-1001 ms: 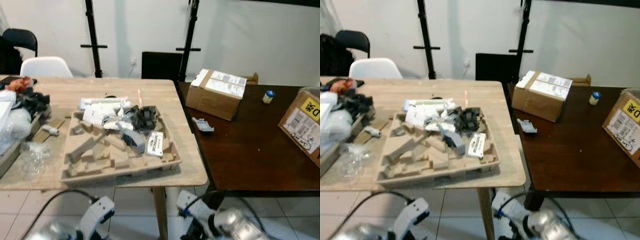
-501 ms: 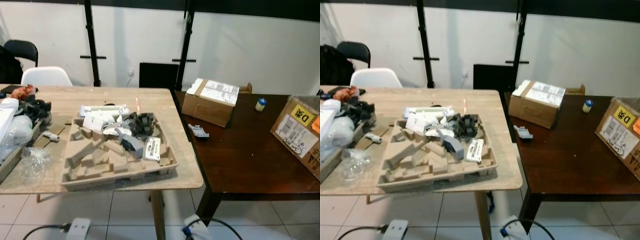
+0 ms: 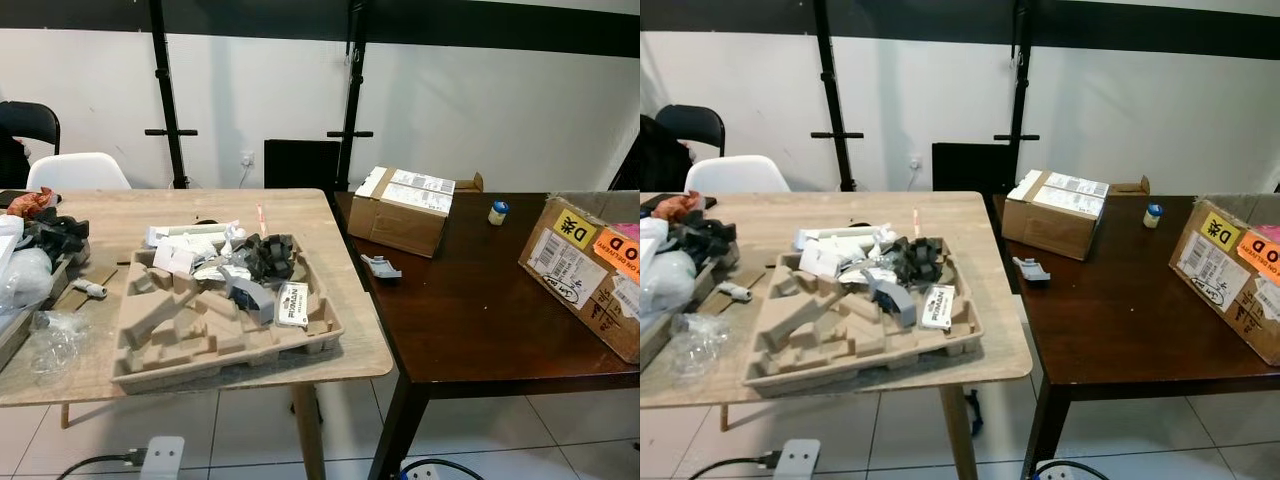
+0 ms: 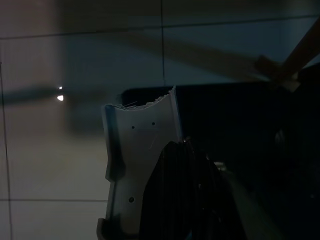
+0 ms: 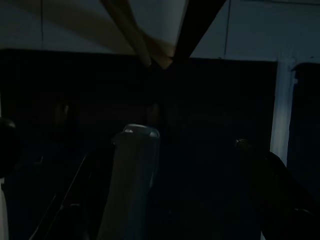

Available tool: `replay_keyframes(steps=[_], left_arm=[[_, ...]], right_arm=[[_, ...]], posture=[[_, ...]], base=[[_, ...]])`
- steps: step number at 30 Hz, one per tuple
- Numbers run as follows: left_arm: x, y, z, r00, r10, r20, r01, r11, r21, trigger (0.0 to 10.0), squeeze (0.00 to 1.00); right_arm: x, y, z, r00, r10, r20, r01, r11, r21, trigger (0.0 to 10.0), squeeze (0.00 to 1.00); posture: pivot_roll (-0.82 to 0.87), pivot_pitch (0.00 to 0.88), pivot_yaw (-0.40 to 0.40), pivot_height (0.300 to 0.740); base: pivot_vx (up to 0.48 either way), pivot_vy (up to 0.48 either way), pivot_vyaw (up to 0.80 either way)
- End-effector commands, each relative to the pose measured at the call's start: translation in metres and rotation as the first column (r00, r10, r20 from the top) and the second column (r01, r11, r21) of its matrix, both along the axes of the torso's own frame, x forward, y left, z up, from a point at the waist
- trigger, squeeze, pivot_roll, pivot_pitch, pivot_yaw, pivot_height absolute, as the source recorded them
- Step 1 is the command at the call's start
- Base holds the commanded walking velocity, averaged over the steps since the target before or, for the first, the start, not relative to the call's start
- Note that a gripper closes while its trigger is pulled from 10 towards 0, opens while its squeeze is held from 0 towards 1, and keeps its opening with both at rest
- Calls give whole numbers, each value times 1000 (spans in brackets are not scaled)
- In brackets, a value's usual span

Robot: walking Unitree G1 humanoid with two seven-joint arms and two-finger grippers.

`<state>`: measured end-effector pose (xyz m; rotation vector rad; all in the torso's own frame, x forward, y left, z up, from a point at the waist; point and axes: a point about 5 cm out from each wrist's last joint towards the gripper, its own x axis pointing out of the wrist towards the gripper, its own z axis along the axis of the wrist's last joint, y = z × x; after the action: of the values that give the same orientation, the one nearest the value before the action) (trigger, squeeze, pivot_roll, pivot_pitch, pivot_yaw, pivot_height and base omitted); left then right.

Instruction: Picking trash to rubbish bin

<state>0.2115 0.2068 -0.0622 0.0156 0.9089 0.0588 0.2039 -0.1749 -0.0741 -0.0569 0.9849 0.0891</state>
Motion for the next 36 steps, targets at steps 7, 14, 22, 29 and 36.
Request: replay_keyframes(steps=[7, 14, 22, 29, 36], left_arm=[[-6, -8, -6, 1000, 8, -10, -8, 1000, 1, 10000, 0], [-11, -9, -10, 1000, -2, -3, 2, 1000, 21, 10000, 0], [-9, -8, -8, 999, -45, 14, 44, 997, 61, 10000, 0], [-12, -12, -10, 995, -95, 10, 95, 995, 42, 10000, 0], [-14, -13, -11, 994, -110, 9, 110, 993, 32, 10000, 0]], right_arm=[[0, 3, -1, 1000, 17, -1, -17, 1000, -2, 10000, 0], [3, 6, 1, 997, 78, 7, -78, 997, 5, 10000, 0], [2, 2, 0, 999, 49, 3, -49, 999, 14, 10000, 0], [-6, -1, -3, 999, 38, -15, -38, 999, 10, 10000, 0], [-6, -1, -3, 999, 33, -4, -33, 999, 27, 10000, 0]], posture=[[24, 40, -39, 740], [27, 44, -59, 740], [33, 55, -63, 740], [37, 57, -54, 740], [46, 58, -51, 740]], base=[[0, 0, 0], [0, 0, 0], [0, 0, -600], [0, 0, -800], [0, 0, -800]])
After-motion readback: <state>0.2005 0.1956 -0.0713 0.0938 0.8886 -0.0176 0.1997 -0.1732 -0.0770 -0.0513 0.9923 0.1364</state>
